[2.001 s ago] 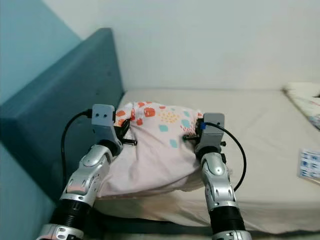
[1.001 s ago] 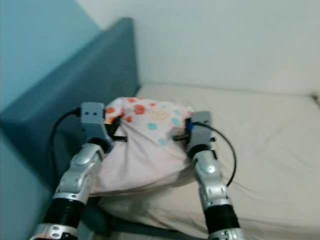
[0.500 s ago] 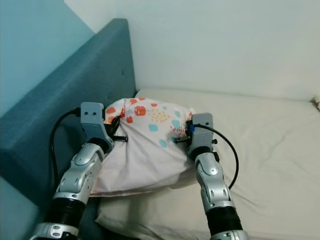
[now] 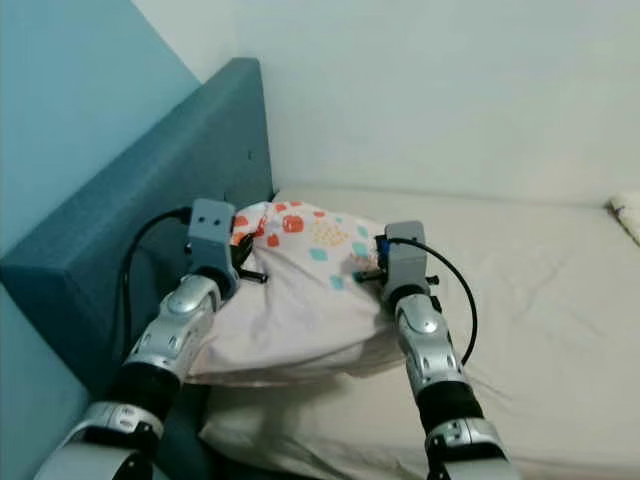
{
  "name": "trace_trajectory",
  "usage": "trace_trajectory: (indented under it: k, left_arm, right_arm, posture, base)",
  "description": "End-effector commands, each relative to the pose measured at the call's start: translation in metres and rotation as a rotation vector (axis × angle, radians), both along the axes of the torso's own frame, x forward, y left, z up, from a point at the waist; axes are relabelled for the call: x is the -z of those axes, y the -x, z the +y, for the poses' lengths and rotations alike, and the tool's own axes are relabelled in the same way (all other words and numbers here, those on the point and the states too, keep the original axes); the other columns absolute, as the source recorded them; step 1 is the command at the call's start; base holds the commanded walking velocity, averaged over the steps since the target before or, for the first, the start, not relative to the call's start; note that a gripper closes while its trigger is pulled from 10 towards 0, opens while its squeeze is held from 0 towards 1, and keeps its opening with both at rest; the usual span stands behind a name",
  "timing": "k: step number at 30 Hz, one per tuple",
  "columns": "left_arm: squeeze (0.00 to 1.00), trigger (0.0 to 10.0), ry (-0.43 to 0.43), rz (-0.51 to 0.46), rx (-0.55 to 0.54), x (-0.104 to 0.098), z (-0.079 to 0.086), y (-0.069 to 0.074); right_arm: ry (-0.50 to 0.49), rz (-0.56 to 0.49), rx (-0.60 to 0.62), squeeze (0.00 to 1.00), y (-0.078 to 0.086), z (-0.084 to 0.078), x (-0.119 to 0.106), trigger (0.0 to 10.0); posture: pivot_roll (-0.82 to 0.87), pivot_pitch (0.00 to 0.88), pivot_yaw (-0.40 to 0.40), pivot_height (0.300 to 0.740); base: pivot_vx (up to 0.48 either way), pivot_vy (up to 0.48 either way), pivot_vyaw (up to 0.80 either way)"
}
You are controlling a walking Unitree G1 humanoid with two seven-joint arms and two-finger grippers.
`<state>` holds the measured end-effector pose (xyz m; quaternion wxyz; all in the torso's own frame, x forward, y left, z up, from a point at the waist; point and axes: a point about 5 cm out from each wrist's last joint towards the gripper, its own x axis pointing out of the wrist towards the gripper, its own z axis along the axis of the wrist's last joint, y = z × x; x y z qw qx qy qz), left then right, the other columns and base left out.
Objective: Clean up the room
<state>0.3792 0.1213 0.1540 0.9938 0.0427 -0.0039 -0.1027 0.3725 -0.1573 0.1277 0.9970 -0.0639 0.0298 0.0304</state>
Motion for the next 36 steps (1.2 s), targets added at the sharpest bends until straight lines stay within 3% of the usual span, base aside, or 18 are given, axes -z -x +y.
trace_trajectory:
  k: [1, 3, 5, 6, 10, 12, 14, 19, 23, 27, 29, 32, 33, 34, 36]
  left_arm:
    - [0.0, 10.0, -0.028, -0.062, -0.003, -0.013, 0.004, -0.005]
    - [0.0, 10.0, -0.025, -0.067, -0.012, -0.017, 0.005, -0.008]
    - [0.0, 10.0, -0.043, -0.121, -0.036, -0.04, 0.008, -0.021]
    - [0.0, 10.0, -0.043, -0.121, -0.036, -0.04, 0.008, -0.021]
    - [0.0, 10.0, -0.058, -0.247, -0.117, -0.083, 0.017, -0.034]
    - [0.0, 10.0, -0.058, -0.247, -0.117, -0.083, 0.017, -0.034]
    - [0.0, 10.0, -0.088, -0.324, -0.159, -0.108, 0.024, -0.038]
    - [0.0, 10.0, -0.166, -0.426, -0.213, -0.135, 0.04, -0.038]
    - [0.0, 10.0, -0.244, -0.476, -0.236, -0.141, 0.05, -0.036]
    - [0.0, 10.0, -0.416, -0.418, -0.19, -0.107, 0.059, -0.033]
    - [0.0, 10.0, -0.438, -0.398, -0.184, -0.099, 0.059, -0.032]
    - [0.0, 10.0, -0.533, -0.232, -0.109, -0.033, 0.046, -0.022]
    - [0.0, 10.0, -0.533, -0.232, -0.109, -0.033, 0.046, -0.022]
    - [0.0, 10.0, -0.555, -0.154, -0.085, -0.002, 0.039, -0.013]
    - [0.0, 10.0, -0.56, -0.138, -0.083, 0.005, 0.038, -0.011]
  right_arm:
    - [0.001, -0.034, 0.015, 0.0, -0.006, -0.004, -0.011, 10.0]
    - [0.012, -0.047, 0.021, 0.0, -0.01, -0.005, -0.017, 10.0]
    - [0.063, -0.139, 0.019, 0.0, -0.024, -0.002, -0.049, 10.0]
    - [0.063, -0.139, 0.019, 0.0, -0.024, -0.002, -0.049, 10.0]
    - [0.081, -0.252, 0.004, 0.0, -0.036, 0.007, -0.086, 10.0]
    - [0.081, -0.252, 0.004, 0.0, -0.036, 0.007, -0.086, 10.0]
    - [0.083, -0.313, -0.034, 0.0, -0.04, 0.017, -0.105, 10.0]
    - [0.1, -0.383, -0.091, 0.0, -0.042, 0.035, -0.124, 10.0]
    - [0.082, -0.393, -0.115, 0.0, -0.042, 0.044, -0.123, 10.0]
    - [0.038, -0.23, -0.168, 0.0, -0.033, 0.06, -0.072, 10.0]
    - [0.039, -0.206, -0.173, 0.0, -0.031, 0.061, -0.063, 10.0]
    - [0.094, -0.01, -0.199, 0.0, -0.011, 0.068, -0.001, 10.0]
    - [0.094, -0.01, -0.199, 0.0, -0.011, 0.068, -0.001, 10.0]
    - [0.084, 0.099, -0.197, 0.0, 0.002, 0.069, 0.028, 10.0]
    - [0.07, 0.132, -0.189, 0.0, 0.005, 0.069, 0.035, 10.0]
  posture:
    - [0.04, 0.111, -0.024, 0.734]
    - [0.04, 0.126, -0.023, 0.734]
    - [0.04, 0.158, -0.029, 0.734]
    - [0.04, 0.158, -0.029, 0.734]
    - [0.04, 0.187, -0.04, 0.734]
    - [0.04, 0.187, -0.04, 0.734]
    - [0.04, 0.211, -0.046, 0.734]
    - [0.05, 0.226, -0.057, 0.734]
    - [0.05, 0.225, -0.061, 0.734]
    - [0.06, 0.24, -0.064, 0.734]
    - [0.06, 0.24, -0.064, 0.734]
    - [0.05, 0.258, -0.061, 0.734]
    - [0.05, 0.258, -0.061, 0.734]
    - [0.05, 0.261, -0.059, 0.734]
    - [0.05, 0.262, -0.059, 0.734]
  base:
    - [0.0, 0.0, 0.0]
    - [0.0, 0.0, 0.0]
    - [0.0, 0.0, 0.0]
    - [0.0, 0.0, 0.0]
    - [0.0, 0.0, 0.0]
    - [0.0, 0.0, 0.0]
    - [0.0, 0.0, 0.0]
    - [0.0, 0.0, 0.0]
    - [0.0, 0.0, 0.0]
    - [0.0, 0.0, 0.0]
    - [0.0, 0.0, 0.0]
    - [0.0, 0.0, 0.0]
    - [0.0, 0.0, 0.0]
    - [0.0, 0.0, 0.0]
    - [0.0, 0.0, 0.0]
